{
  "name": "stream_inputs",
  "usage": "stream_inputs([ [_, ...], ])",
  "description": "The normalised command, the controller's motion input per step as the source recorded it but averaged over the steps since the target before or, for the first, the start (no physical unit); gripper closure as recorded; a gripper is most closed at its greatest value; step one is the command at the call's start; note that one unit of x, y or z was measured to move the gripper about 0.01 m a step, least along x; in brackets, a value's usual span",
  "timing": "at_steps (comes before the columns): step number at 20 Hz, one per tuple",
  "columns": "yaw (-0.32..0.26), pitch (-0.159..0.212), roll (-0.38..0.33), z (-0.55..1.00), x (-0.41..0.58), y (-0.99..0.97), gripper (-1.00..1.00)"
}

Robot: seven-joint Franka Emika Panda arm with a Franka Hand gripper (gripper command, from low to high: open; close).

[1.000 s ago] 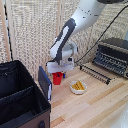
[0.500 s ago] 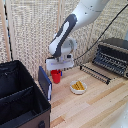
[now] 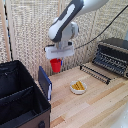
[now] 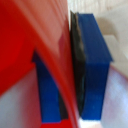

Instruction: Kindly spot and seek the red cup placed ahead of you. Cautiously adjust your gripper towards the red cup, gripping it gently. Find the after-storage area of the caddy. Relocate the red cup in your grip over the rear portion and softly release it into the compartment.

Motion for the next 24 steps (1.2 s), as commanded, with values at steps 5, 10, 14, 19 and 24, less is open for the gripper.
stream_inputs([
  [5,0.074,0.094,0.047,0.91,0.005,0.45,1.00],
  [10,0.075,0.122,0.056,0.80,0.008,0.66,1.00],
  [14,0.061,0.118,0.040,0.75,0.039,0.73,1.00],
  [19,0.034,0.094,0.004,0.62,0.130,0.85,1.00],
  [24,0.012,0.068,0.000,0.44,0.226,0.92,1.00],
])
